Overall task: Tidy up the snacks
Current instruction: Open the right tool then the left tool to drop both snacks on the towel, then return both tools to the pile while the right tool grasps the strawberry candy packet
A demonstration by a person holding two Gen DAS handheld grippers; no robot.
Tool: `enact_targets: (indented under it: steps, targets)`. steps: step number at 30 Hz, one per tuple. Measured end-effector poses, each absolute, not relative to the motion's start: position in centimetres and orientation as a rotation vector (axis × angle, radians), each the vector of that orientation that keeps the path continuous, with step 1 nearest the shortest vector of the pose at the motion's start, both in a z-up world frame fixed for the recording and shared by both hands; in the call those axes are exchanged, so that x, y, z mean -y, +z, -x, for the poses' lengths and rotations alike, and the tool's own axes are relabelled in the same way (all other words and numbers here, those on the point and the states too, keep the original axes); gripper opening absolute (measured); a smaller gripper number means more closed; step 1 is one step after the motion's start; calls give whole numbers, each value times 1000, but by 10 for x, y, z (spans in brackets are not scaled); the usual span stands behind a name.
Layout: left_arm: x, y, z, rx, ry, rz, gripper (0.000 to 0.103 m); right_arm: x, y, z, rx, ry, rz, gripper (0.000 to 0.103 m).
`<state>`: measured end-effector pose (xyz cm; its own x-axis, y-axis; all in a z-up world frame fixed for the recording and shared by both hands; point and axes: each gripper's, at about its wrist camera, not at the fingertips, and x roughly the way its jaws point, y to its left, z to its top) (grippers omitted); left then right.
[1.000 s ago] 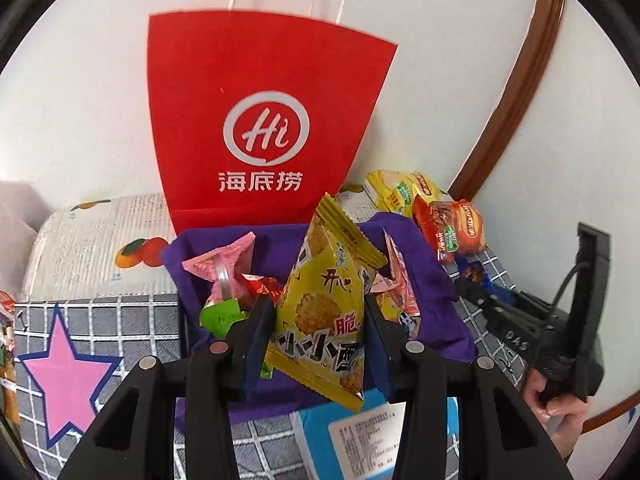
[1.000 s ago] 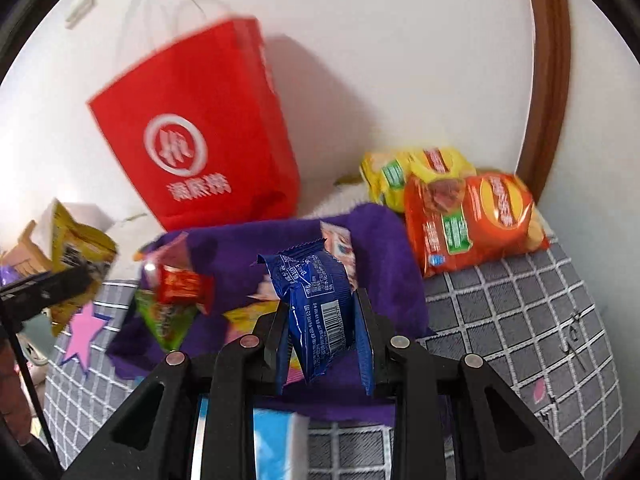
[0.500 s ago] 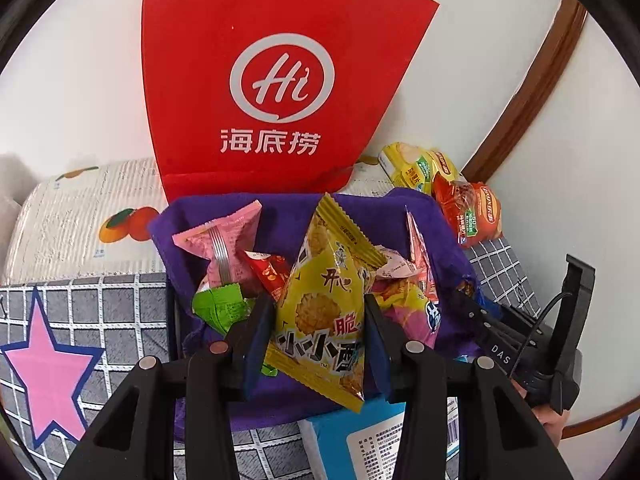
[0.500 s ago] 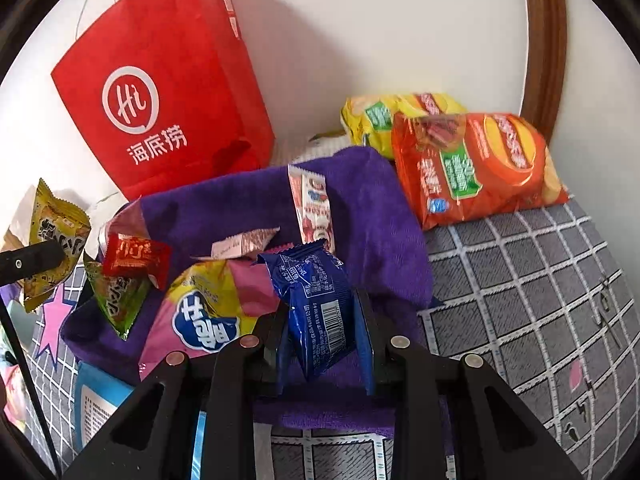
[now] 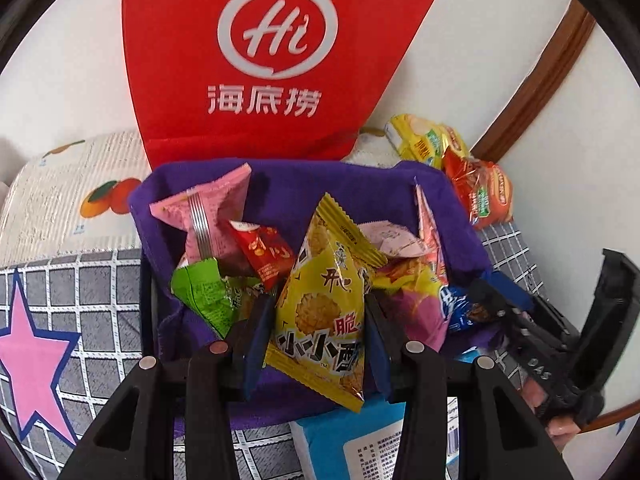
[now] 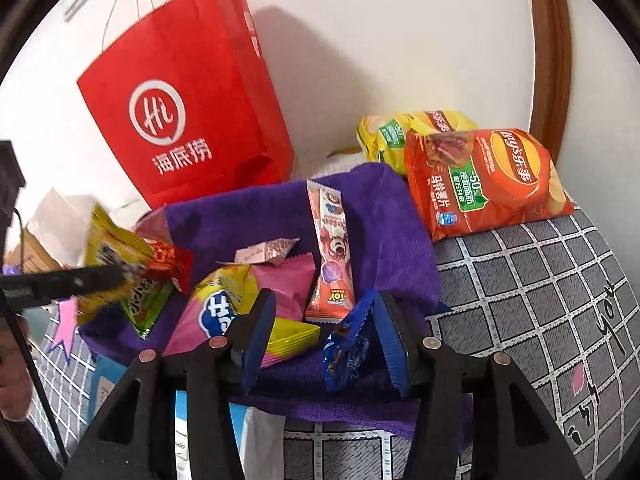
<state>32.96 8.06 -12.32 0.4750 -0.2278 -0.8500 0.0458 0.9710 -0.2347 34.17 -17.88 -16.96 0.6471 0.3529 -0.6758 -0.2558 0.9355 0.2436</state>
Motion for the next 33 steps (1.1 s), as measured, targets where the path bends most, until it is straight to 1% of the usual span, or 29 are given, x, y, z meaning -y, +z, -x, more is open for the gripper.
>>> enact_targets:
  steps: [8,24,25,26,27,29,33]
  targets:
    - [-69,-142,-335,-1095,-168,157,42,182,-168,-342,-795,330,-138,51]
    - [-71,-158,-342,-1118,-168,194,43,179,-163,-337,-781,336,-130,51]
    - [-69,-158,-343,-1120,-175,196,43,178,-164,-337,-783,337,-130,51]
    - [-69,-158,-343,-1122,-183,202,46,178,-164,-337,-786,338,-130,52]
    - [-70,-156,-343,-1120,-191,214,51,178,-165,-338,-791,339,-129,52]
    - [-70,-152,-342,-1107,-201,228,57,177,-166,-339,-796,341,-121,52]
    - [-69,-136,-335,-1065,-202,204,57,176,-159,-335,-788,343,-125,52]
